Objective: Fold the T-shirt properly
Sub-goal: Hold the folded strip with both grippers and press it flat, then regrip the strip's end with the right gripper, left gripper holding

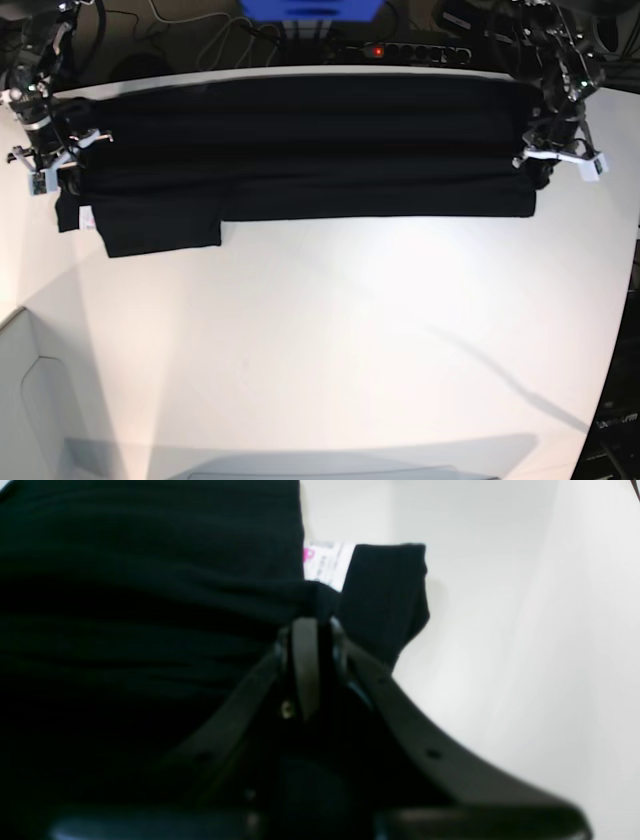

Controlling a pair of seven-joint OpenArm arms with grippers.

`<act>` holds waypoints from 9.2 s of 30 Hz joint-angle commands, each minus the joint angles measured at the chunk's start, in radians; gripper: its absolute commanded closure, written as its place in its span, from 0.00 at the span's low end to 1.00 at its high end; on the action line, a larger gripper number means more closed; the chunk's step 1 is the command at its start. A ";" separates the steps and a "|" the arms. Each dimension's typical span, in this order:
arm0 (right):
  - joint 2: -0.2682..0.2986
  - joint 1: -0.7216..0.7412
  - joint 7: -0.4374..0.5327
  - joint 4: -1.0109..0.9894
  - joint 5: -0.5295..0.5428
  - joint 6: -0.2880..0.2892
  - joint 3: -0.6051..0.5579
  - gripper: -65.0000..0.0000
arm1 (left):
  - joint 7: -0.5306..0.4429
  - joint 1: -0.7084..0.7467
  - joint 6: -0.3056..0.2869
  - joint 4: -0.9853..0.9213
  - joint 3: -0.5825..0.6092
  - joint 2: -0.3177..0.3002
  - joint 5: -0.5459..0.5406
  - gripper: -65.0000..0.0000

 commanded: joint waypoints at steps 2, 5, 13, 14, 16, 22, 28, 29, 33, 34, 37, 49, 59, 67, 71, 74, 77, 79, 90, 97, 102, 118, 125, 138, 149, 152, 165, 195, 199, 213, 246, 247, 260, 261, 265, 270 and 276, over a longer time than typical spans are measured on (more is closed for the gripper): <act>0.023 -0.005 0.021 0.015 -0.013 -0.008 -0.021 0.99 | -0.022 -0.005 0.005 0.016 -0.006 -0.017 0.000 1.00; 0.020 -0.005 0.021 0.015 -0.080 -0.008 -0.052 0.86 | -0.022 -0.007 0.005 0.016 -0.006 -0.016 0.000 1.00; 0.018 0.000 0.021 0.020 -0.103 -0.008 -0.029 0.67 | -0.021 -0.002 0.005 0.016 -0.006 -0.016 0.000 1.00; 0.018 0.000 0.021 0.024 -0.103 -0.008 -0.015 0.67 | -0.021 -0.002 0.005 0.016 -0.006 -0.016 0.000 1.00; 0.018 -0.001 0.021 0.026 -0.102 -0.008 0.009 0.67 | -0.021 -0.002 0.005 0.016 -0.006 -0.016 0.000 1.00; 0.018 -0.021 0.021 0.026 -0.102 -0.007 0.072 0.67 | -0.021 -0.005 0.005 0.016 -0.006 -0.016 0.000 1.00; 0.000 0.018 0.021 0.121 -0.103 -0.007 0.040 0.65 | -0.021 -0.007 0.005 0.016 -0.005 -0.011 0.000 1.00; -0.014 0.043 0.018 0.135 -0.110 -0.007 0.025 0.62 | -0.021 -0.007 0.005 0.016 -0.005 -0.005 0.000 1.00; -0.020 0.193 -0.131 0.115 -0.110 -0.007 -0.043 0.50 | -0.021 -0.007 0.005 0.016 -0.005 0.004 0.009 1.00; -0.019 0.236 -0.175 0.093 -0.110 -0.007 -0.060 0.49 | -0.021 -0.007 0.005 0.016 -0.005 0.004 0.009 1.00; -0.020 0.359 -0.267 -0.019 -0.110 -0.007 -0.092 0.49 | -0.021 -0.007 0.005 0.016 -0.005 0.004 0.002 1.00; -0.022 0.506 -0.281 -0.349 -0.110 -0.008 -0.138 0.50 | -0.021 -0.002 0.005 0.016 -0.005 0.004 0.009 1.00; -0.023 0.448 -0.281 -0.204 -0.102 -0.008 -0.132 1.00 | -0.021 -0.002 0.005 0.016 -0.005 0.004 0.006 1.00; -0.098 0.244 -0.289 0.225 -0.102 -0.008 -0.078 1.00 | -0.021 -0.001 0.005 0.028 -0.005 0.004 0.000 1.00; -0.151 0.115 -0.283 0.390 -0.102 -0.007 -0.006 1.00 | -0.021 -0.001 0.005 0.031 -0.009 0.004 0.000 1.00; -0.174 0.041 -0.281 0.432 -0.102 -0.007 0.035 1.00 | -0.021 -0.001 0.005 0.031 -0.006 0.003 0.000 1.00; -0.198 -0.014 -0.281 0.434 -0.102 -0.005 0.086 1.00 | -0.021 -0.001 0.005 0.060 -0.011 0.001 0.000 1.00; -0.224 -0.060 -0.281 0.436 -0.102 0.032 0.112 1.00 | -0.021 0.001 0.005 0.100 -0.012 0.003 0.000 1.00; -0.289 -0.201 -0.281 0.437 -0.108 0.097 0.195 1.00 | -0.019 0.027 0.005 0.211 -0.005 0.003 0.000 1.00; -0.290 -0.253 -0.281 0.437 -0.107 0.097 0.195 1.00 | -0.019 0.078 0.005 0.209 -0.005 0.012 -0.001 1.00; -0.290 -0.272 -0.281 0.437 -0.105 0.097 0.193 1.00 | -0.019 0.110 0.005 0.200 -0.011 0.021 0.008 1.00; -0.299 -0.133 -0.281 0.437 -0.102 0.097 0.232 1.00 | -0.022 0.111 0.005 0.044 -0.011 0.024 0.008 1.00; -0.333 -0.071 -0.281 0.443 -0.102 0.097 0.335 1.00 | -0.021 0.098 0.005 0.044 -0.006 0.024 0.006 1.00; -0.329 -0.052 -0.290 0.417 -0.179 0.097 0.253 1.00 | -0.021 0.093 0.005 0.016 -0.006 0.026 0.002 1.00; -0.305 -0.020 -0.286 0.285 -0.255 0.097 0.226 0.61 | -0.021 0.093 0.005 0.017 -0.006 0.024 0.002 1.00; -0.296 -0.001 -0.281 0.227 -0.255 0.097 0.232 0.56 | -0.021 0.094 0.005 0.017 -0.006 0.024 0.002 1.00; -0.292 0.032 -0.289 0.347 -0.188 0.097 0.335 0.56 | -0.021 0.096 0.005 0.017 -0.005 0.026 0.000 1.00; -0.226 -0.098 -0.290 0.290 -0.090 0.097 -0.040 0.96 | -0.021 0.096 0.005 0.017 -0.005 0.026 0.000 1.00; -0.226 -0.098 -0.287 0.296 -0.090 0.097 -0.040 1.00 | -0.021 0.096 0.005 0.019 -0.005 0.026 0.000 1.00; -0.226 0.014 -0.290 0.396 -0.090 0.097 -0.038 1.00 | -0.021 0.101 0.005 0.019 -0.005 0.026 0.000 1.00; -0.230 -0.003 -0.281 0.149 -0.088 0.097 0.084 0.54 | -0.021 0.102 0.005 0.017 -0.012 0.026 0.000 1.00; -0.224 -0.001 -0.281 0.130 -0.088 0.097 0.084 0.54 | -0.021 0.102 0.005 0.017 -0.012 0.026 0.000 1.00; -0.204 0.005 -0.281 0.096 -0.088 0.097 0.078 0.54 | 0.078 0.114 0.006 0.146 -0.086 0.044 -0.001 0.41; -0.204 0.006 -0.281 0.096 -0.088 0.097 0.078 0.54 | 0.084 0.114 0.006 0.166 -0.107 0.053 -0.001 0.38; -0.206 0.006 -0.281 0.096 -0.088 0.097 0.078 0.54 | 0.133 0.111 0.006 0.189 -0.170 0.060 -0.001 0.34; -0.210 0.006 -0.281 0.098 -0.088 0.097 0.078 0.54 | 0.142 0.108 0.006 0.116 -0.144 0.060 0.005 0.34; -0.209 0.006 -0.283 0.100 -0.088 0.097 0.078 0.54 | 0.147 0.082 0.006 -0.003 -0.107 0.052 0.011 0.34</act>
